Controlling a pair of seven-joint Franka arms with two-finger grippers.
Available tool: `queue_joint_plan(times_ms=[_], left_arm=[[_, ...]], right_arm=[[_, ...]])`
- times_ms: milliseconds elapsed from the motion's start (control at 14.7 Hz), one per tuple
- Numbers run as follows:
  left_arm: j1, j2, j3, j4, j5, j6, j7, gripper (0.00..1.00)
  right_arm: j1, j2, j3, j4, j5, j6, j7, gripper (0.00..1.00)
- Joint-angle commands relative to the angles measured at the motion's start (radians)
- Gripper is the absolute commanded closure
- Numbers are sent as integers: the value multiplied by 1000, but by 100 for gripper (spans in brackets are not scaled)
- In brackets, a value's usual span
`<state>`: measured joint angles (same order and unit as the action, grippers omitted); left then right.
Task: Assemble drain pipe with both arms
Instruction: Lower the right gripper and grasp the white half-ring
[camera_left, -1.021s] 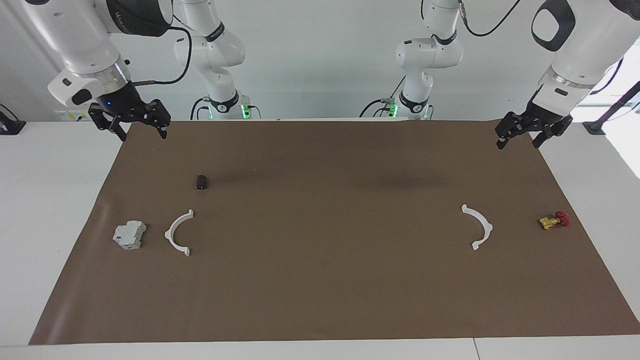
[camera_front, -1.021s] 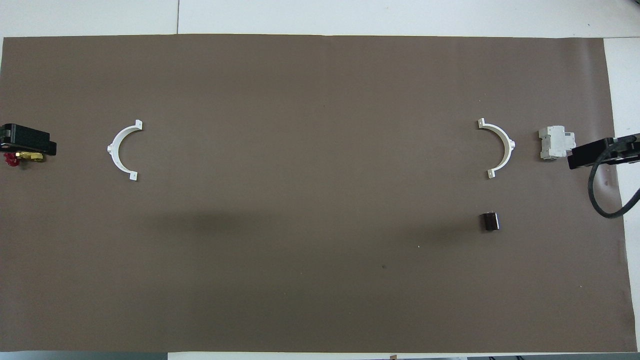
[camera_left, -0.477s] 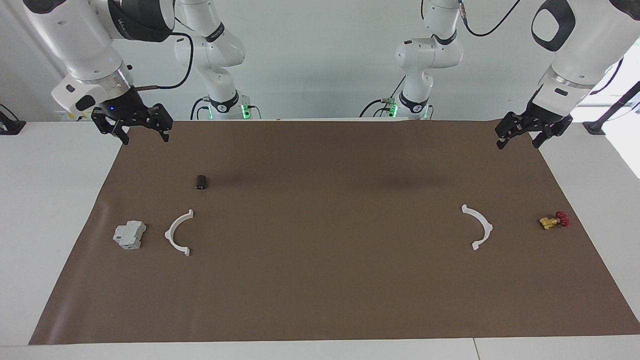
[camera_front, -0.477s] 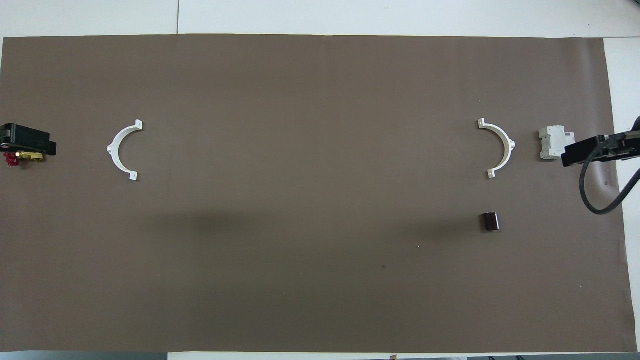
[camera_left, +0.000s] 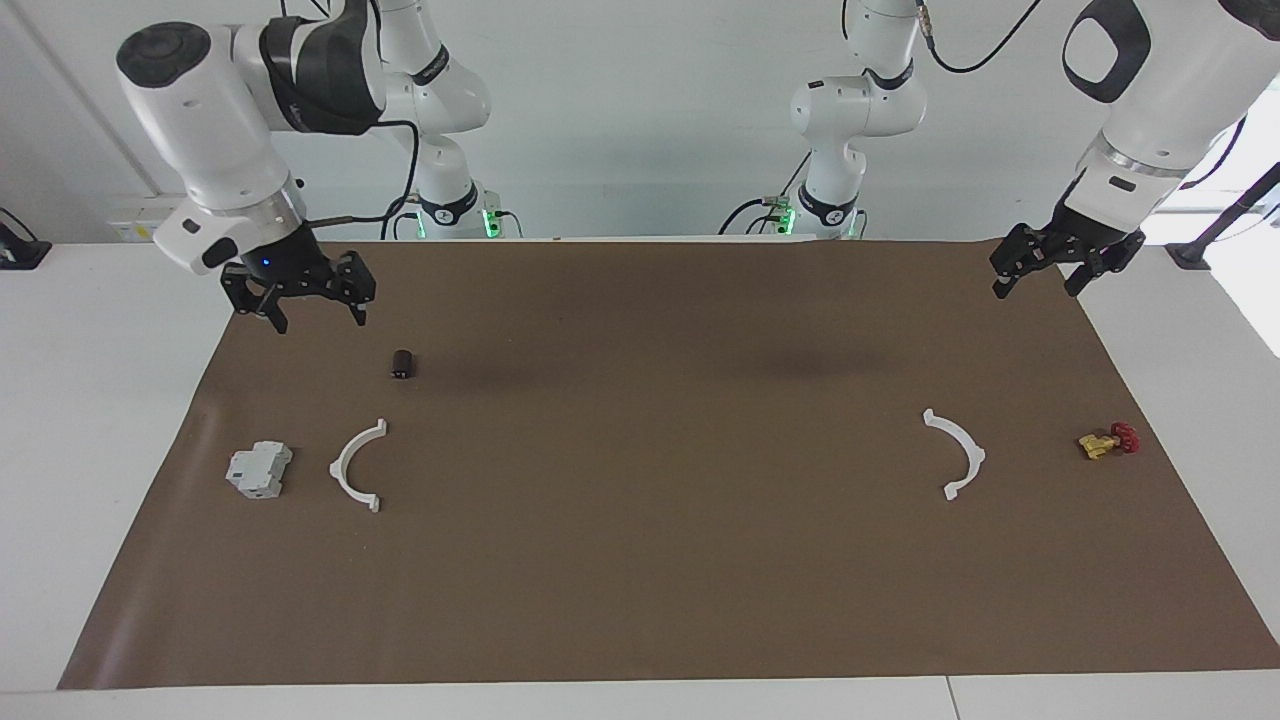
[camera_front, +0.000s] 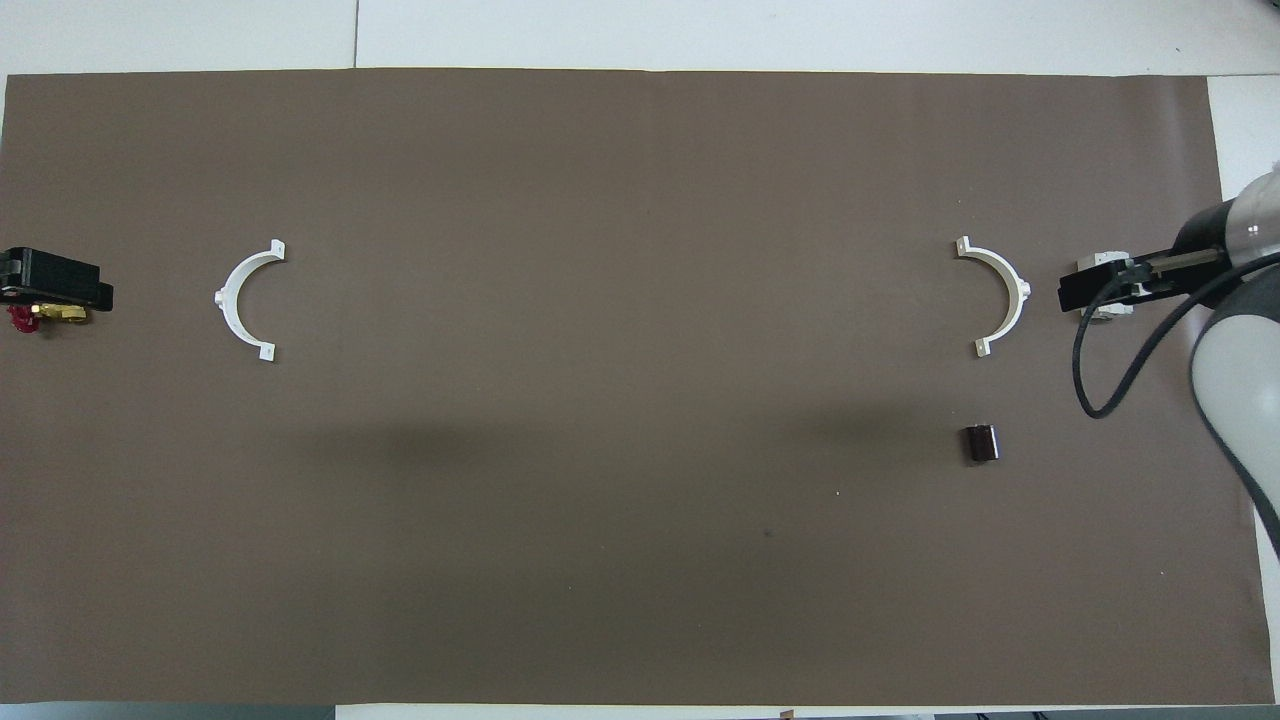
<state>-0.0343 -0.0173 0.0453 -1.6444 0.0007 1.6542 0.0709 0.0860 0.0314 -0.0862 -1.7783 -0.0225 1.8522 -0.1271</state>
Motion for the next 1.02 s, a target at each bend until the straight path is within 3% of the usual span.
queue_joint_plan(times_ms=[0,204,477,681,953], left_arm=[[-3,-24,4,-26,4,4,13,0],[-3,-24,4,-26,4,4,13,0],[-3,-24,4,-26,4,4,13,0],[-3,-23,4,-26,4,4,13,0],[-3,-23,4,-26,4,4,13,0]], right_arm=[[-9,99,6,-50,6,170,14,0],[-5,125,5,-180,15,365,11,0],[-49,192,6,-176,16,404,-31,2],[-89,243,6,-161,54,426,-156,11],[-104,317,6,-156,82,498,-189,27]])
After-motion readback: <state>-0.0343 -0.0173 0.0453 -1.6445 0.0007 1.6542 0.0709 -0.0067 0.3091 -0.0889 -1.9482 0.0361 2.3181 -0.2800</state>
